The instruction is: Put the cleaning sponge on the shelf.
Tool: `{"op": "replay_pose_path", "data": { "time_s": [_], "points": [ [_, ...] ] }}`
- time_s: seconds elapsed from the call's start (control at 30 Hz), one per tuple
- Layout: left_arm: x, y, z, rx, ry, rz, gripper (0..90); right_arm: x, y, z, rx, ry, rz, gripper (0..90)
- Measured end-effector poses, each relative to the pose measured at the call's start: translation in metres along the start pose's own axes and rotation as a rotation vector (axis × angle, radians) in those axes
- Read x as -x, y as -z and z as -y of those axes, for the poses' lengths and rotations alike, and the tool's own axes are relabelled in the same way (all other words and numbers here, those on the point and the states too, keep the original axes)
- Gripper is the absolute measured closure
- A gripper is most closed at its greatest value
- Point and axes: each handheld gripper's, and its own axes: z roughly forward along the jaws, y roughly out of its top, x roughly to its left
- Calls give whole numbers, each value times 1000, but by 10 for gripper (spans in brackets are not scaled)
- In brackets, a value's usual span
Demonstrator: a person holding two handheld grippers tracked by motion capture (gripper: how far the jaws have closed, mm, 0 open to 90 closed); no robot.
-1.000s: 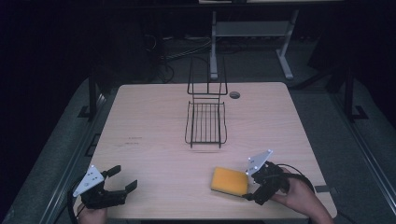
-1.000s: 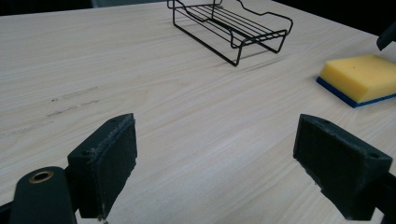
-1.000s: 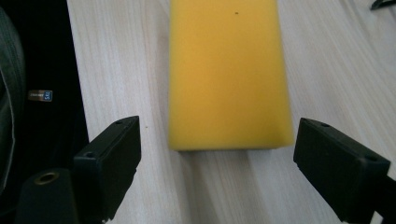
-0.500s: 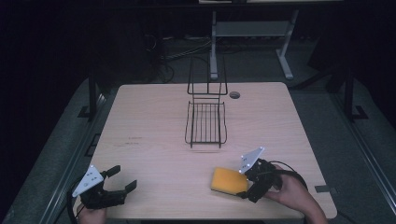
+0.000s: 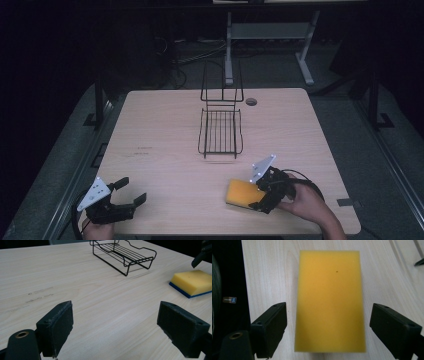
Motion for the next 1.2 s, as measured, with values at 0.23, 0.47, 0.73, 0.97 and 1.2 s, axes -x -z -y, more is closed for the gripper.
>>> {"op": "replay_pose_path", "data": {
  "time_s": [0.23, 0.47, 0.73, 0.97, 1.2],
  "points": [
    [0, 1, 0, 0, -1, 0, 128, 0, -6, -7, -8, 11, -6, 141],
    [0, 0, 0, 1, 0, 1, 128, 1, -13, -9, -13, 7, -17, 141],
    [0, 0, 0, 1, 1, 1, 129, 1, -21, -12, -27, 10, -21, 141],
    [0, 1, 0, 1, -1, 0, 128, 2, -30, -13, -47, 18, -24, 141],
    [-1, 1, 0, 2, 0, -2, 128, 1, -34, -14, -67, 21, -18, 147]
  ]
}}
